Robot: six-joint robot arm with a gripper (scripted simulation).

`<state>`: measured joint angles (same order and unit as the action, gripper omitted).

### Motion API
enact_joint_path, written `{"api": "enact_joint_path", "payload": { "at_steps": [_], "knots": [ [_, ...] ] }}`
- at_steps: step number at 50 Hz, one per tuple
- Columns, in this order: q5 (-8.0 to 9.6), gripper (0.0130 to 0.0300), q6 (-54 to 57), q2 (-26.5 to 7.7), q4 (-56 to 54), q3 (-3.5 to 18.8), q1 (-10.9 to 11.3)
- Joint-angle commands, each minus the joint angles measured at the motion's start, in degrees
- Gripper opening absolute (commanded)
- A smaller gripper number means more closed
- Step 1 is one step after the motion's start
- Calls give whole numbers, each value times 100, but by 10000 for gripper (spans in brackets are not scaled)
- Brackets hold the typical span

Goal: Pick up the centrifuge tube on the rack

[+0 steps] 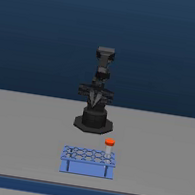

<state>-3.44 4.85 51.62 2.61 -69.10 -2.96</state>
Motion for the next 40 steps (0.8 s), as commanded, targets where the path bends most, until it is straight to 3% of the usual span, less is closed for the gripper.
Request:
{"api": "enact_joint_path", "payload": {
  "at_steps": [1, 40],
  "knots": [
    [0, 300, 0, 0, 0, 0, 0],
    [-17, 300, 265, -21, -277, 6, 29]
  ]
}}
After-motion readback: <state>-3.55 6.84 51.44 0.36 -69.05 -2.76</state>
